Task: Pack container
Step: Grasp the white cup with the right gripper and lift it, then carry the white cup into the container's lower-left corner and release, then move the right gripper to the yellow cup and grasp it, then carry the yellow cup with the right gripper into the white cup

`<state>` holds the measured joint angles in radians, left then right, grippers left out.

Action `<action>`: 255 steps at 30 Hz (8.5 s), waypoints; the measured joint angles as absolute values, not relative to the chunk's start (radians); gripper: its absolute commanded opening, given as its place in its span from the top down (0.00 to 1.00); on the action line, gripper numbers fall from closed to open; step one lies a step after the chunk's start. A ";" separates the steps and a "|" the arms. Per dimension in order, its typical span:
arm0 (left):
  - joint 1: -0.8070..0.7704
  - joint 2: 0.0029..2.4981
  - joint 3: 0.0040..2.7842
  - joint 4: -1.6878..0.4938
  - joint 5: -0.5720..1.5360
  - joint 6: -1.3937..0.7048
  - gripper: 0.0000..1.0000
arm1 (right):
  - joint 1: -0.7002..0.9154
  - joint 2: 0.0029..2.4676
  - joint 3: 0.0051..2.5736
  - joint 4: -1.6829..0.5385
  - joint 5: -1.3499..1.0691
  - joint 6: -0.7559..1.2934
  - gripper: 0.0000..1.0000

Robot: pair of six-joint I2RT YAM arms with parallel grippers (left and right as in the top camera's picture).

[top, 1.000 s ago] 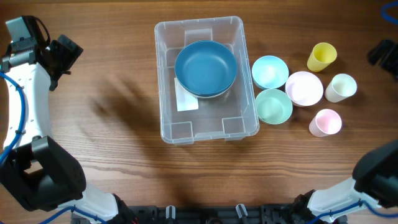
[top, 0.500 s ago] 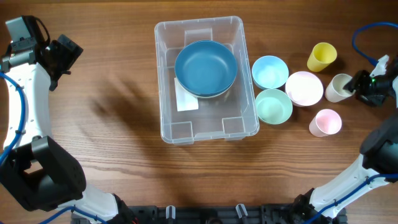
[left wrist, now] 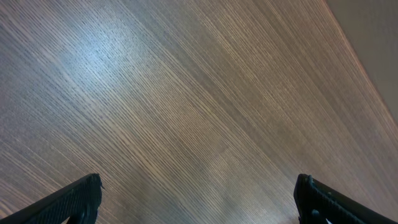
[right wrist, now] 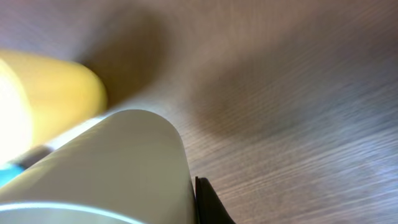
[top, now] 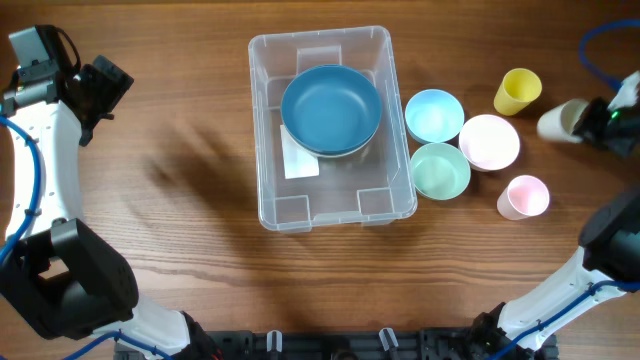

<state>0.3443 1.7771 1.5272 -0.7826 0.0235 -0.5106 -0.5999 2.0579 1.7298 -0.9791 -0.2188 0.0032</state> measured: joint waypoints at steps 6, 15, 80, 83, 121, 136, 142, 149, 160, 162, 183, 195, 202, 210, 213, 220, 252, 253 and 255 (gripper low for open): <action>0.344 1.777 1.527 -0.783 0.023 -0.511 0.00 | -0.505 2.002 1.981 -1.127 -0.245 0.003 0.96; 0.344 1.777 1.527 -0.783 0.023 -0.511 0.00 | -0.009 1.877 2.060 -1.142 -0.266 -0.073 0.96; 0.344 1.777 1.527 -0.783 0.023 -0.511 0.00 | 0.717 1.994 1.676 -0.928 -0.037 -0.234 0.96; 0.344 1.777 1.527 -0.783 0.023 -0.511 0.00 | 0.717 1.994 1.676 -0.894 -0.032 -0.234 0.96; 0.344 1.777 1.527 -0.783 0.023 -0.511 0.00 | 0.717 2.075 1.740 -0.841 -0.044 -0.171 0.37; 0.344 1.777 1.527 -0.783 0.023 -0.511 0.00 | 0.190 1.610 1.868 -0.952 0.136 0.031 0.14; 0.344 1.777 1.527 -0.783 0.023 -0.511 0.00 | -0.104 1.670 1.846 -1.012 0.134 0.086 0.14; 0.344 1.777 1.527 -0.783 0.024 -0.511 0.00 | -0.257 1.877 1.803 -0.979 0.101 0.134 0.14; 0.344 1.777 1.527 -0.783 0.023 -0.511 0.00 | -0.287 2.166 1.791 -0.855 0.032 0.156 0.32; 0.344 1.777 1.527 -0.783 0.023 -0.511 0.00 | -0.287 2.185 1.791 -0.835 0.025 0.164 0.60; 0.344 1.777 1.527 -0.783 0.023 -0.511 0.00 | -0.203 1.870 1.799 -0.902 -0.101 0.097 0.96; 0.344 1.777 1.527 -0.783 0.024 -0.511 0.00 | 0.332 1.687 1.806 -1.015 -0.175 -0.025 0.96; 0.344 1.777 1.527 -0.783 0.023 -0.511 0.00 | 0.558 1.765 1.698 -1.014 -0.152 -0.033 0.96; 0.344 1.777 1.527 -0.782 0.023 -0.511 0.00 | 0.670 1.856 1.671 -0.970 -0.145 -0.033 0.96; 0.344 1.777 1.527 -0.783 0.023 -0.511 0.00 | 0.683 1.882 1.671 -0.952 -0.145 -0.033 0.96; 0.344 1.777 1.527 -0.783 0.023 -0.511 0.00 | 0.686 1.927 1.671 -0.896 -0.137 -0.037 0.96; 0.344 1.777 1.527 -0.783 0.023 -0.511 0.00 | 0.686 1.928 1.671 -0.920 0.006 -0.076 0.71; 0.344 1.777 1.527 -0.783 0.023 -0.511 0.00 | 0.685 1.928 1.671 -0.930 0.006 -0.076 0.71; 0.344 1.777 1.527 -0.782 0.023 -0.511 0.00 | 0.680 1.928 1.671 -0.959 0.007 -0.065 0.74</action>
<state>0.3443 1.7771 1.5272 -0.7822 0.0235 -0.5110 0.6804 1.9278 1.6711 -0.9592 0.0071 -0.0654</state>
